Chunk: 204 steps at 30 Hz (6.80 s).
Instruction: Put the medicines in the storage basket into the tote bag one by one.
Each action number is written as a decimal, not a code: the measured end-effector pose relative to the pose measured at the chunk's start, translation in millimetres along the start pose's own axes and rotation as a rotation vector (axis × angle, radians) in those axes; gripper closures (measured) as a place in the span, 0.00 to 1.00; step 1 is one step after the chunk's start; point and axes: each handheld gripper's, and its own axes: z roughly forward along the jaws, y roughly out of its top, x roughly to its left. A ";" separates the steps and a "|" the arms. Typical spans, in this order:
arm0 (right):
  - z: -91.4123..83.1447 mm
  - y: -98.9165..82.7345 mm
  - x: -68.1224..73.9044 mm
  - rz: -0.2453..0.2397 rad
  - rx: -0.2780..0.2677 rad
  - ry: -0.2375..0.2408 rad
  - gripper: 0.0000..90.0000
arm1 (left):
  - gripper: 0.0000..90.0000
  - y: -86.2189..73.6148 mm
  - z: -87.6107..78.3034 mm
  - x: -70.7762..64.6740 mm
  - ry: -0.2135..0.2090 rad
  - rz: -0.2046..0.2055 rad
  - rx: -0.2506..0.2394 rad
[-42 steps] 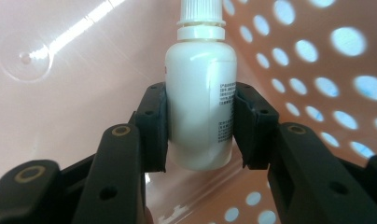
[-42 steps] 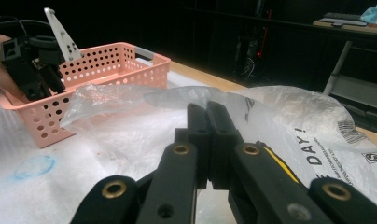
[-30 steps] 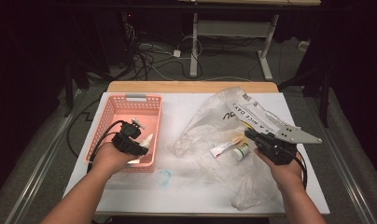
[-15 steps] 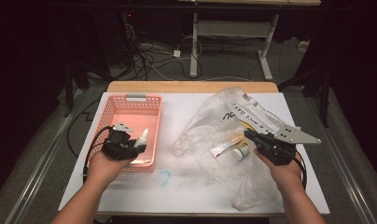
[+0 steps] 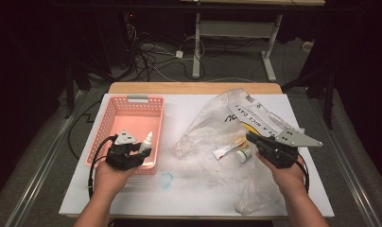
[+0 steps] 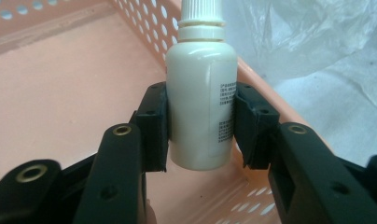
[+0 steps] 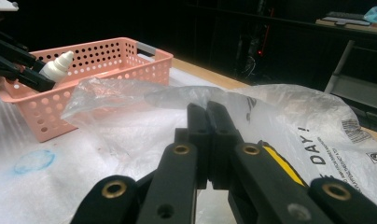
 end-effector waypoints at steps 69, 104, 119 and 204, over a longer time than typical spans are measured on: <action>-1.3 4.1 3.1 -0.012 -0.016 0.010 1.00 | 0.64 26.7 64.5 -126.3 -0.300 0.247 -0.064; 4.2 0.2 -8.9 0.028 -0.018 -0.007 1.00 | 0.64 110.4 171.7 -157.7 -0.169 0.296 0.034; 4.7 -2.2 -13.4 0.041 -0.014 -0.013 1.00 | 0.64 119.4 203.2 -154.4 -0.157 0.225 0.033; 2.6 -7.4 -1.6 0.014 0.010 -0.014 1.00 | 0.98 3.4 113.9 -136.8 -0.277 0.136 -0.027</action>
